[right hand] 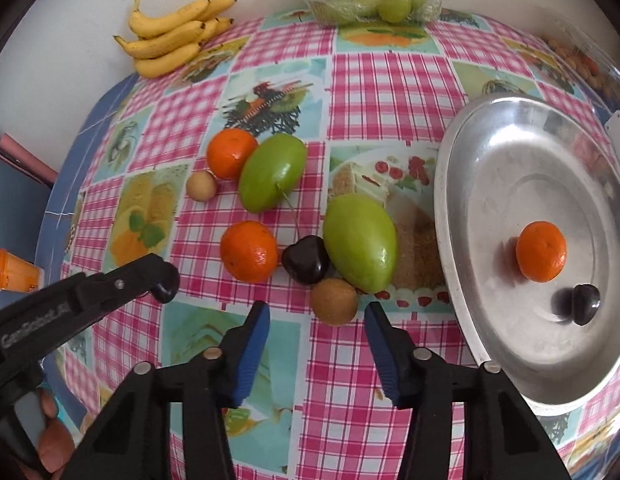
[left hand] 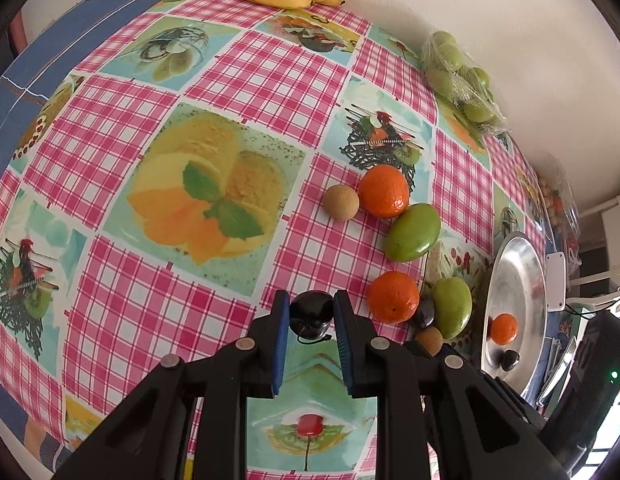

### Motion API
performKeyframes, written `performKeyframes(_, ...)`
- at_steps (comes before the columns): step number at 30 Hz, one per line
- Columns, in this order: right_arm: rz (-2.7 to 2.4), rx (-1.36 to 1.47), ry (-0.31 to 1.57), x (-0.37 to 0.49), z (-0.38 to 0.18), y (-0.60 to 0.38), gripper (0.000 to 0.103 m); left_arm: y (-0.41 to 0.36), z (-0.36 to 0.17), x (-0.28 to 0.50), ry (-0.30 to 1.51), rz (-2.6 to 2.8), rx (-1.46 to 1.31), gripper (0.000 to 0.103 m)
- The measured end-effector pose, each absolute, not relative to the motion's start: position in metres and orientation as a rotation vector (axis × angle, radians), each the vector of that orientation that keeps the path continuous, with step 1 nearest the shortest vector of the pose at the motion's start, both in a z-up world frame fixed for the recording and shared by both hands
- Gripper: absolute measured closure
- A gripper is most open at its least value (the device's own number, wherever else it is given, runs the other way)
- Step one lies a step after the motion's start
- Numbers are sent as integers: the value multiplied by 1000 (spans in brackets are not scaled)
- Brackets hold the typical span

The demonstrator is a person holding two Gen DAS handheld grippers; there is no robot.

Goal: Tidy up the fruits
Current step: 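Grasp the small brown kiwi with the right tool while the left tool holds the cherry, then carry the kiwi and cherry into the steel plate and open both tools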

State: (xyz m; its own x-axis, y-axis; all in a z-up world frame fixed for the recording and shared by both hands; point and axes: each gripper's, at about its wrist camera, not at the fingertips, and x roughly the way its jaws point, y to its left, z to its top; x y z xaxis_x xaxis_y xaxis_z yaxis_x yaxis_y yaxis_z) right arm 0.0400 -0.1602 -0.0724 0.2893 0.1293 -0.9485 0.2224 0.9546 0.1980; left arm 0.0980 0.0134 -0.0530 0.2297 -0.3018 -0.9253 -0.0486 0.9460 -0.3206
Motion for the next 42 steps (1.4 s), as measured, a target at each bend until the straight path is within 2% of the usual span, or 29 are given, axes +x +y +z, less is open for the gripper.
performKeyframes(7, -94, 351, 1289, 43, -81, -169, 74, 14, -54, 99, 1338, -176, -311, 80)
performKeyframes(26, -71, 417, 1149, 32, -27, -174, 75, 6, -24, 99, 1239, -220, -303, 80)
performKeyframes(32, -141, 445, 1126, 40, -21, -197, 75, -25, -10, 106, 1205, -280, -258, 80)
performKeyframes(42, -307, 543, 1113, 31, -26, -267, 75, -119, 3, 102, 1170, -447, -77, 80)
